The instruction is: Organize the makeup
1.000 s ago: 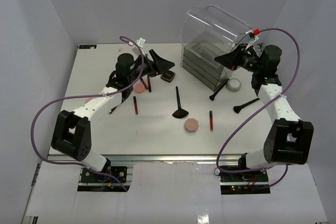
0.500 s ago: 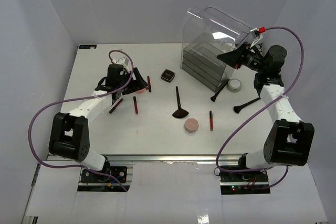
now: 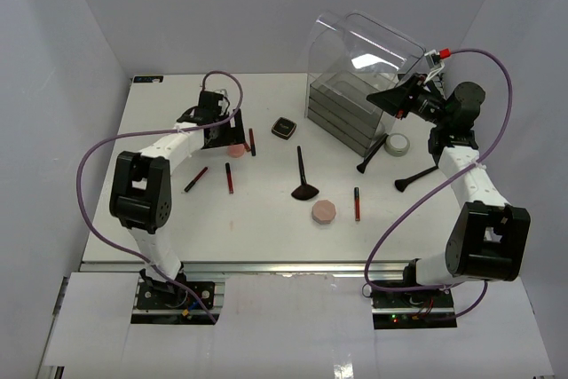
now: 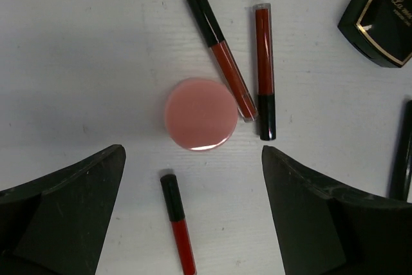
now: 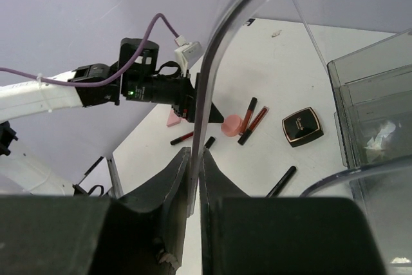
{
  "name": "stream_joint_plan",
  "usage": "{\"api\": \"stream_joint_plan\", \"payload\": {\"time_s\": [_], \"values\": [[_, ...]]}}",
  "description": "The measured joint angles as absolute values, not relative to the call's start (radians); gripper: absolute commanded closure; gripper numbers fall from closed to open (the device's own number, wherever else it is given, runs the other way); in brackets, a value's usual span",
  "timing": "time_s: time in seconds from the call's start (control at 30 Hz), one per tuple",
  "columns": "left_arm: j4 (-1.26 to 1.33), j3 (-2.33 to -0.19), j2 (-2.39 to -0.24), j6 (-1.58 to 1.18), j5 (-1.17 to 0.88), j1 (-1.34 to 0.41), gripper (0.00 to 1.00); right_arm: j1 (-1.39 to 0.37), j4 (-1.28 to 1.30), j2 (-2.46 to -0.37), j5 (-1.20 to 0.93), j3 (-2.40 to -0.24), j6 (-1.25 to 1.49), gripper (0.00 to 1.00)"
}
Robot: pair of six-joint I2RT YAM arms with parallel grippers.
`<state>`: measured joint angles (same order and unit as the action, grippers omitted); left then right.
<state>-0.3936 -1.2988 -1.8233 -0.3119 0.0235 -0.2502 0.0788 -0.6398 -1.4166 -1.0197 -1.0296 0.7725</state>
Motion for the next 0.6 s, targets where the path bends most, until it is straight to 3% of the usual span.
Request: {"api": "stream_joint_plan", "payload": {"time_s": [0.2, 0.6], "values": [[-0.47, -1.405, -1.923, -0.208, 0.014, -0.251, 0.03, 0.079, -0.664, -1.417, -1.021, -1.018, 0.785, 0.87], [-0.548, -1.439, -1.994, -0.121, -0.037, -0.257, 0.13, 0.079, -0.685, -1.419, -1.021, -1.017, 0.807, 0.87]]}}
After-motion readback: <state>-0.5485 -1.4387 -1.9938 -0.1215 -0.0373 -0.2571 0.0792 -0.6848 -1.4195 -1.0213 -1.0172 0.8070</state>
